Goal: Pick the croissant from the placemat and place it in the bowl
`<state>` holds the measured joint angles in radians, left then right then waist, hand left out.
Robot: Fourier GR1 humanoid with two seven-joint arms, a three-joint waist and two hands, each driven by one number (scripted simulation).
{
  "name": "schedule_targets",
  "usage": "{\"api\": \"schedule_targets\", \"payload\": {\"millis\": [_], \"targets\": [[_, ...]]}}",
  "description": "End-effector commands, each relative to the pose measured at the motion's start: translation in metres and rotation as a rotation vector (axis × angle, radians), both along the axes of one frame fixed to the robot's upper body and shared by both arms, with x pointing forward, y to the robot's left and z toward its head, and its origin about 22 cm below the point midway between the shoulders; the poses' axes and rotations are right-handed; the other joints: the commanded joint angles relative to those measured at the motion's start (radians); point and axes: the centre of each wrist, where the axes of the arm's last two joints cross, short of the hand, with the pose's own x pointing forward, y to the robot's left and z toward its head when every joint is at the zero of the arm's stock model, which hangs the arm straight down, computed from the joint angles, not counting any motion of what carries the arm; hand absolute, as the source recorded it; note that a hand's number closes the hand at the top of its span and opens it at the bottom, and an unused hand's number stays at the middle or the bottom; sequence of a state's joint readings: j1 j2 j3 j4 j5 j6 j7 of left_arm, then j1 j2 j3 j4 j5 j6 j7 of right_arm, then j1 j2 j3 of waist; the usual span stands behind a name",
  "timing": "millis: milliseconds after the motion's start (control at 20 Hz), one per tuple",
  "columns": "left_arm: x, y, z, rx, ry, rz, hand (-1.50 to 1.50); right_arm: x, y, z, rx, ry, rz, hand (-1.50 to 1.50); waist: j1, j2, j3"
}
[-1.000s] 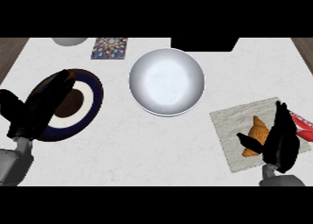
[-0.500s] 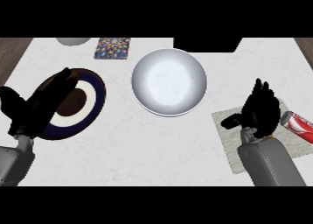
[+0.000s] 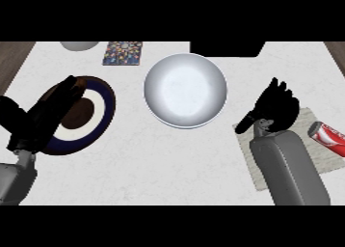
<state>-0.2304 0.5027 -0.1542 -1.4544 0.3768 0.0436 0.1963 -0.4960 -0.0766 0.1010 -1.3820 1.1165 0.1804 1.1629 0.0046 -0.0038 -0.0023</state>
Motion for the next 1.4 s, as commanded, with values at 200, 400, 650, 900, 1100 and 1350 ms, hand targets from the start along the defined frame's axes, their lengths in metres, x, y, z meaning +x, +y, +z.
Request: {"api": "schedule_targets", "payload": {"millis": [200, 400, 650, 900, 1100, 1350], "targets": [[0.0, 0.004, 0.008, -0.009, 0.0, -0.024, 0.0, 0.007, 0.009, -0.004, -0.058, 0.223, -0.164, -1.5, 0.001, 0.002, 0.001], [-0.007, -0.002, -0.002, -0.011, 0.017, -0.006, 0.0, 0.018, -0.01, 0.006, -0.069, 0.239, -0.205, -1.5, 0.004, 0.002, 0.002], [0.006, 0.002, 0.005, -0.002, 0.002, 0.008, 0.0, 0.002, -0.009, 0.004, -0.052, 0.256, -0.198, -1.5, -0.014, 0.001, 0.001], [-0.001, 0.006, -0.009, -0.006, 0.003, -0.007, 0.0, 0.006, -0.035, -0.008, -0.056, 0.261, -0.222, -1.5, -0.007, 0.004, 0.002], [0.01, -0.012, 0.008, -0.024, -0.011, 0.01, 0.0, 0.0, -0.036, -0.01, -0.04, 0.279, -0.216, -1.5, -0.013, 0.002, 0.002], [0.013, -0.001, -0.004, -0.013, -0.009, 0.003, 0.0, 0.003, -0.033, -0.023, -0.018, 0.278, -0.248, -1.5, -0.006, 0.006, 0.002]]}}
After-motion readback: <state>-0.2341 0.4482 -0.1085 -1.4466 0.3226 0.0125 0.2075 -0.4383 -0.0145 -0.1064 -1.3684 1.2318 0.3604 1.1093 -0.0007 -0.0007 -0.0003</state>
